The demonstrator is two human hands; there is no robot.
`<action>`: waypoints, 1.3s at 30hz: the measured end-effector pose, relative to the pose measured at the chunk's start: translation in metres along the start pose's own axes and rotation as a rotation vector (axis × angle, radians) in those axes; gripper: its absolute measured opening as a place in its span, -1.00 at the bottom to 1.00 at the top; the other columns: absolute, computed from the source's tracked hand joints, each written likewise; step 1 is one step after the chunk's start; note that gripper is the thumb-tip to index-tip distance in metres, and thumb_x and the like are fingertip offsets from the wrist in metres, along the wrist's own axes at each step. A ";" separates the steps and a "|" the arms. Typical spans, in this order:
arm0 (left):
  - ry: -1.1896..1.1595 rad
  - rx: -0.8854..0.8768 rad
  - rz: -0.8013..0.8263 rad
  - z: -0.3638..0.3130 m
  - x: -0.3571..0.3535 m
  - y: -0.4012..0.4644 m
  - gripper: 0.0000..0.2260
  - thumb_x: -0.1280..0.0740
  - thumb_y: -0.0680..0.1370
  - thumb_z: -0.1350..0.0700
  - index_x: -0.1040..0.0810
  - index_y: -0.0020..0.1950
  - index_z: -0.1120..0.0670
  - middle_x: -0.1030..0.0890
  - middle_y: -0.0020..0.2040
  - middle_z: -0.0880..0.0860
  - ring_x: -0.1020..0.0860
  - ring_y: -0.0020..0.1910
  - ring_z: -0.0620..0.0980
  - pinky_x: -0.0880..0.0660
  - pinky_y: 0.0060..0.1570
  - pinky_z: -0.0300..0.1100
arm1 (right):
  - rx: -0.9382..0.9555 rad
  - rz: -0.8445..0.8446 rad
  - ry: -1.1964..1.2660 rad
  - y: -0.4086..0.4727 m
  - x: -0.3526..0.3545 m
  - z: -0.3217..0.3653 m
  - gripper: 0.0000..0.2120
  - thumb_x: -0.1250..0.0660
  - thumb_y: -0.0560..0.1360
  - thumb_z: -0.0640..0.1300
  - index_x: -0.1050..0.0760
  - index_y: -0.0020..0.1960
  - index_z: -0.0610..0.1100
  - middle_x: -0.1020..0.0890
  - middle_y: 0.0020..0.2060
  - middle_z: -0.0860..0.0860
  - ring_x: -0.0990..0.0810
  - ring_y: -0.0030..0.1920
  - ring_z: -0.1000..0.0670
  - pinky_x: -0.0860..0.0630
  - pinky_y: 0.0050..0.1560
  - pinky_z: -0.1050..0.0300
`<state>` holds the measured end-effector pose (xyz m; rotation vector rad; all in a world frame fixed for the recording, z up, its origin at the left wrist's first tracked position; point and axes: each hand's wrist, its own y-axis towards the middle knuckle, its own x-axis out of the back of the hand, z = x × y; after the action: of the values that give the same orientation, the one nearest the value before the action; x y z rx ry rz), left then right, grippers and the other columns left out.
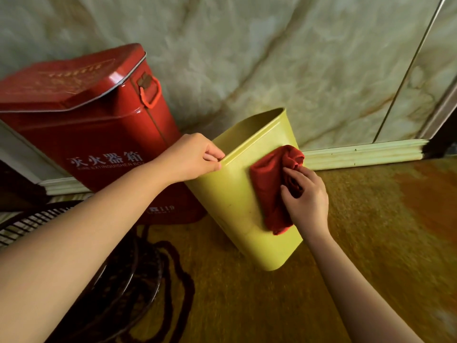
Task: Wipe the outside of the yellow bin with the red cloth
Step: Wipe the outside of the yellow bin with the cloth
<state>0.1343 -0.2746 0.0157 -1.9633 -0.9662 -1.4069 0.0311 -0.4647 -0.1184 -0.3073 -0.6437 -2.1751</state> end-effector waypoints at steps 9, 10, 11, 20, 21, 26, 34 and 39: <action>-0.008 -0.006 -0.014 0.005 0.000 0.004 -0.82 -0.32 0.32 0.05 -0.30 -0.28 -0.07 -0.38 -0.35 -0.03 -0.28 -0.28 -0.14 -0.28 -0.27 -0.29 | -0.171 -0.119 0.077 0.048 -0.006 -0.027 -0.69 -0.32 0.42 -0.24 -0.53 0.15 -0.06 -0.53 0.15 -0.04 -0.45 0.23 -0.15 -0.32 0.21 0.10; -0.012 -0.004 -0.018 0.005 0.000 0.005 -0.81 -0.34 0.34 0.07 -0.31 -0.28 -0.06 -0.39 -0.36 -0.03 -0.27 -0.27 -0.14 -0.27 -0.28 -0.29 | -0.186 -0.161 -0.075 0.049 -0.009 -0.026 -0.69 -0.32 0.42 -0.19 -0.53 0.15 -0.04 -0.48 0.20 -0.12 -0.38 0.27 -0.20 -0.25 0.24 -0.01; -0.020 0.009 -0.022 0.005 0.001 0.005 -0.81 -0.35 0.34 0.10 -0.33 -0.30 -0.05 -0.41 -0.36 -0.03 -0.27 -0.27 -0.15 -0.28 -0.30 -0.30 | -0.179 -0.220 -0.216 0.046 -0.013 -0.023 -0.70 -0.32 0.41 -0.17 -0.53 0.14 -0.03 -0.45 0.19 -0.17 -0.35 0.25 -0.24 -0.21 0.23 -0.08; -0.206 0.056 0.165 0.016 0.009 -0.006 -0.53 -0.40 0.37 0.26 -0.46 0.21 -0.09 -0.59 0.00 -0.17 -0.52 0.03 -0.26 -0.45 0.07 -0.39 | 0.052 -0.003 -0.493 0.001 -0.042 -0.018 -0.49 0.02 0.56 0.03 -0.08 0.49 0.00 -0.03 0.54 -0.08 0.16 0.54 -0.08 0.41 0.40 -0.20; -0.209 0.053 0.198 0.020 0.008 -0.008 -0.46 -0.38 0.38 0.29 -0.37 0.24 -0.16 -0.57 0.08 -0.15 -0.52 0.08 -0.20 -0.43 0.08 -0.41 | 0.087 0.010 -0.499 0.003 -0.041 -0.018 -0.48 0.02 0.56 0.03 -0.08 0.49 -0.05 -0.06 0.54 -0.10 0.14 0.53 -0.06 0.37 0.42 -0.19; -0.165 -0.027 0.113 0.024 0.003 -0.004 -0.42 -0.35 0.41 0.26 -0.32 0.08 -0.44 -0.59 -0.02 0.05 -0.50 -0.05 -0.26 -0.41 0.02 -0.43 | -0.140 0.192 -0.100 0.011 -0.050 -0.018 -0.48 0.08 0.54 0.19 0.31 0.37 0.36 0.26 0.53 0.11 0.35 0.49 0.05 0.21 0.38 -0.41; -0.149 -0.074 0.111 0.026 0.005 0.011 -0.39 -0.34 0.40 0.25 -0.31 0.00 -0.52 -0.64 0.02 0.07 -0.50 -0.03 -0.33 -0.41 0.01 -0.47 | 0.003 0.117 -0.053 0.012 -0.070 0.030 -0.42 0.23 0.41 0.44 0.30 0.38 0.41 0.31 0.45 0.26 0.32 0.51 0.03 0.11 0.33 -0.49; -0.199 -0.044 0.175 0.025 0.009 0.006 -0.43 -0.35 0.42 0.27 -0.32 0.12 -0.38 -0.67 -0.06 0.07 -0.46 -0.19 -0.47 -0.46 0.08 -0.29 | -0.107 0.148 -0.114 0.004 -0.061 -0.009 -0.38 0.10 0.40 0.43 0.26 0.38 0.40 0.23 0.51 0.18 0.25 0.52 0.04 0.04 0.38 -0.44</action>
<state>0.1554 -0.2573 0.0161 -2.1953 -0.8309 -1.1629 0.0720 -0.4317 -0.1501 -0.5229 -0.5505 -2.0638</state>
